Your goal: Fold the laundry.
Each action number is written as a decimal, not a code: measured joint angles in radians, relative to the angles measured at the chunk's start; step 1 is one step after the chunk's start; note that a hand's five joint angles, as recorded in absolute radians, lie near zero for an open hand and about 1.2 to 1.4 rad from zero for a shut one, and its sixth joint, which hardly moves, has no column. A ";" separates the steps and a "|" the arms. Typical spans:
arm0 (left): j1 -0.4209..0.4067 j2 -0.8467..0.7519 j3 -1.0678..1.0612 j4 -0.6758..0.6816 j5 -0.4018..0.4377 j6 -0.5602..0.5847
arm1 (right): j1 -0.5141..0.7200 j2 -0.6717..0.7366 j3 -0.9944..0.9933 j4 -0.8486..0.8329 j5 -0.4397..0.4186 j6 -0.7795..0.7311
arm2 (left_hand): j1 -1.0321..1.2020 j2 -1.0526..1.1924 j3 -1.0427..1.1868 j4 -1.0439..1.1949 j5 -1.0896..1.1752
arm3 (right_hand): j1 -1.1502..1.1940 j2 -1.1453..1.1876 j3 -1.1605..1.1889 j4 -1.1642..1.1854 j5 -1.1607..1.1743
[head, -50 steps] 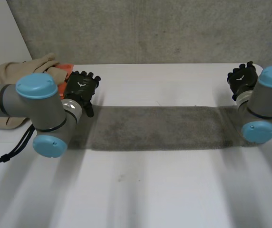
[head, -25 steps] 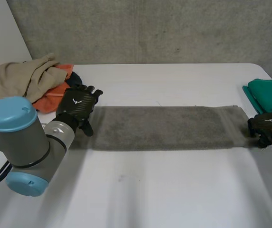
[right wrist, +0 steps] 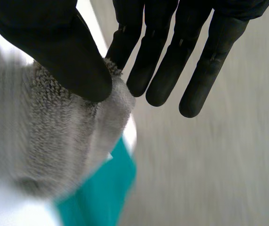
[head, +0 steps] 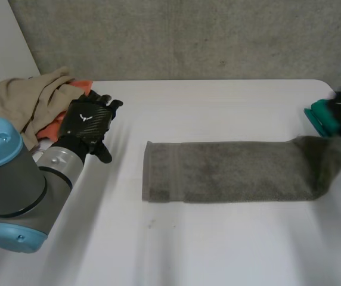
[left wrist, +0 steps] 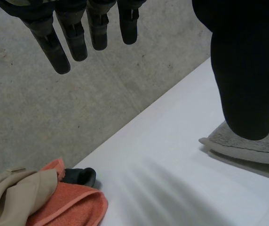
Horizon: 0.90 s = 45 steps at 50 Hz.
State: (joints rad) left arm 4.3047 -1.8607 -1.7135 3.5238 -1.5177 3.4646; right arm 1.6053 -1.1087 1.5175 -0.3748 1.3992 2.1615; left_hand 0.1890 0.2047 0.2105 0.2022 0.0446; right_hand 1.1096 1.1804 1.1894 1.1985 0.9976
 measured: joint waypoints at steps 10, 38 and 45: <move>-0.004 0.015 -0.022 0.001 -0.001 -0.006 | 0.483 0.086 0.039 -0.206 -0.200 -0.008 | 0.000 0.000 0.000 0.000 0.000 | 0.000 0.000 0.000 0.000 0.004; -0.113 -0.041 0.013 0.011 0.000 -0.005 | 0.251 0.018 0.160 0.242 0.047 0.433 | 0.000 0.000 0.000 0.000 0.000 | -0.406 -0.479 -0.498 -0.509 -0.476; -0.128 -0.046 0.008 0.011 -0.003 -0.005 | 0.211 0.016 0.164 0.085 0.110 0.304 | 0.000 0.000 0.000 0.000 0.000 | -0.023 -0.005 -0.002 -0.004 -0.002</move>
State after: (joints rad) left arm 4.1762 -1.9067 -1.7056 3.5344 -1.5207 3.4595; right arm 1.8162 -1.0924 1.6814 -0.2894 1.5094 2.4656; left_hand 0.1890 0.2047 0.2105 0.2022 0.0446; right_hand 1.0861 1.1756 1.1877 1.1943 0.9960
